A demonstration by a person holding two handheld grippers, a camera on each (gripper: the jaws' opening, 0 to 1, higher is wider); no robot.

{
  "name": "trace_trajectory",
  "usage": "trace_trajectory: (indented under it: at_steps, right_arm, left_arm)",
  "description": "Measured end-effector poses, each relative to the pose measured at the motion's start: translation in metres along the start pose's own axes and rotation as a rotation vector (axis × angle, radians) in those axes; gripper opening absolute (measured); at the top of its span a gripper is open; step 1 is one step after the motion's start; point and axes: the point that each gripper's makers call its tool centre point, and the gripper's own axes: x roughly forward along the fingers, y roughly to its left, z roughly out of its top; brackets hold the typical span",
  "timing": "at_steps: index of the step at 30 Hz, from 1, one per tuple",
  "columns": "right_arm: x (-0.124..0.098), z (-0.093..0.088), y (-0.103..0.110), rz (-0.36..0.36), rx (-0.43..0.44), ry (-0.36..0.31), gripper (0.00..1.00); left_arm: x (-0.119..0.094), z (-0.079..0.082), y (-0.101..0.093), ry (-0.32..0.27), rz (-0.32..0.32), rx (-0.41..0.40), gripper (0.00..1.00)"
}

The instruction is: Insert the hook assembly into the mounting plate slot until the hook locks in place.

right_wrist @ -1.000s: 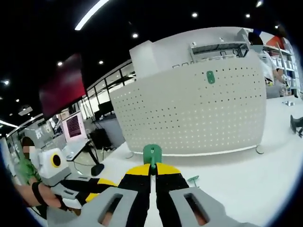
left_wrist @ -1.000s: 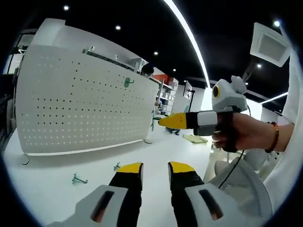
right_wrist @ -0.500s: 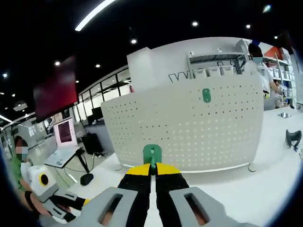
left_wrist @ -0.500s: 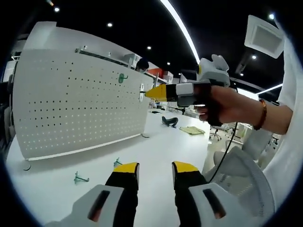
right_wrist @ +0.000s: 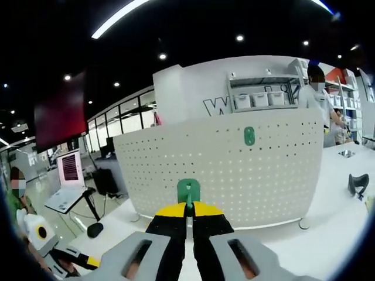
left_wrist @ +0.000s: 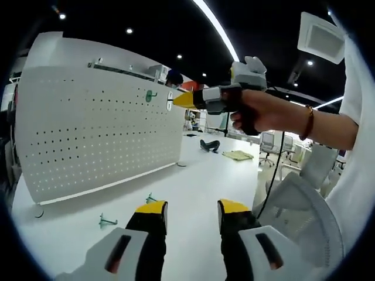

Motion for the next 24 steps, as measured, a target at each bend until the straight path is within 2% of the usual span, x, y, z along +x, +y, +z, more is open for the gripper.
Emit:
trace_trajectory:
  at_steps: [10,15,24]
  right_arm:
    - [0.013,0.012,-0.009,-0.038,-0.026,-0.020,0.01]
    - [0.020,0.018,-0.014,-0.055,-0.040,-0.023,0.01]
    - [0.030,0.029,-0.024,-0.093,-0.052,-0.044,0.01]
  left_arm:
    - [-0.004,0.001,0.006,0.008,-0.003,0.017,0.37]
    - [-0.004,0.005,0.009,-0.015,-0.005,0.009,0.37]
    - [-0.002,0.005,0.012,-0.021,-0.007,0.017,0.40]
